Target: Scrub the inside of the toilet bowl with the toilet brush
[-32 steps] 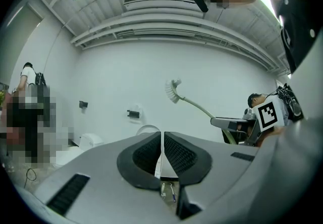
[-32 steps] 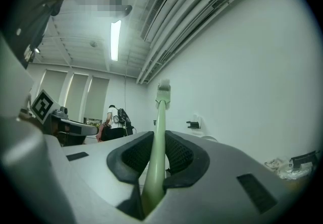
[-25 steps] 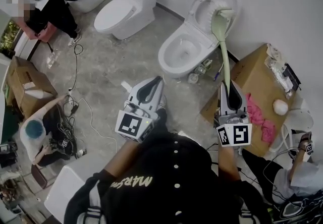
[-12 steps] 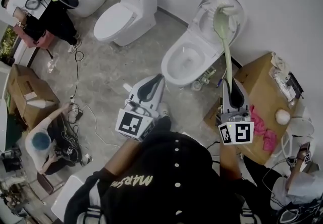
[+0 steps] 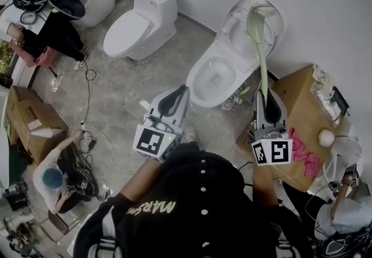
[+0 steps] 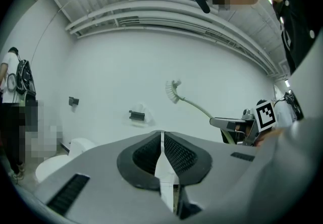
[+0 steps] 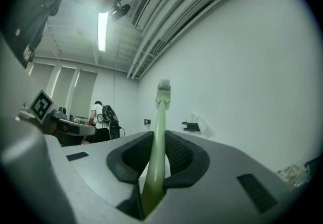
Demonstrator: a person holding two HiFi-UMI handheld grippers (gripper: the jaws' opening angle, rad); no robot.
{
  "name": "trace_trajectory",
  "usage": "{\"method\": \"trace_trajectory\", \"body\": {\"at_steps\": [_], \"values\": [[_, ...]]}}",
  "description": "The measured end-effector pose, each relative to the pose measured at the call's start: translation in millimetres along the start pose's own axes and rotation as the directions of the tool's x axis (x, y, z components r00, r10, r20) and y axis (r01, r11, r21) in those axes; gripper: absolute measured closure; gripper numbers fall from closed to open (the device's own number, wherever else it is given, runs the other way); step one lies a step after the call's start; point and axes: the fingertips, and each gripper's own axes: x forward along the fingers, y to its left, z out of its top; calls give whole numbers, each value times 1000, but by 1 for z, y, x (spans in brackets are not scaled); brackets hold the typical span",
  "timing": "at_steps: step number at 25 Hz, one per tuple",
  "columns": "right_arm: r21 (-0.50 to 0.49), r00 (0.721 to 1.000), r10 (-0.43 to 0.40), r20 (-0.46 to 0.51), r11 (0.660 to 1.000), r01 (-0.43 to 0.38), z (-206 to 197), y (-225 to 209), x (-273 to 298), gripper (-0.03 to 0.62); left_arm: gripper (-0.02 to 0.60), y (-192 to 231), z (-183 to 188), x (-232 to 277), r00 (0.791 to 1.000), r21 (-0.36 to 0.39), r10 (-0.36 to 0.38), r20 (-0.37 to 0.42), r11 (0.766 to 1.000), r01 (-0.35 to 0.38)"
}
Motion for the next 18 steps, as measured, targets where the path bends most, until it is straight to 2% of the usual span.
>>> {"method": "trace_trajectory", "body": {"at_steps": [5, 9, 13, 18], "values": [[-14, 1000, -29, 0, 999, 29, 1, -1, 19, 508, 538, 17, 3, 17, 999, 4, -36, -6, 999, 36], [-20, 999, -41, 1, 999, 41, 2, -1, 28, 508, 538, 22, 7, 28, 997, 3, -77, 23, 997, 77], [-46, 998, -50, -24, 998, 49, -3, -12, 32, 508, 538, 19, 5, 42, 996, -2, -84, 14, 996, 84], [-21, 998, -61, -19, 998, 61, -8, -25, 39, 508, 538, 17, 2, 59, 996, 1, -93, -4, 996, 93]]}}
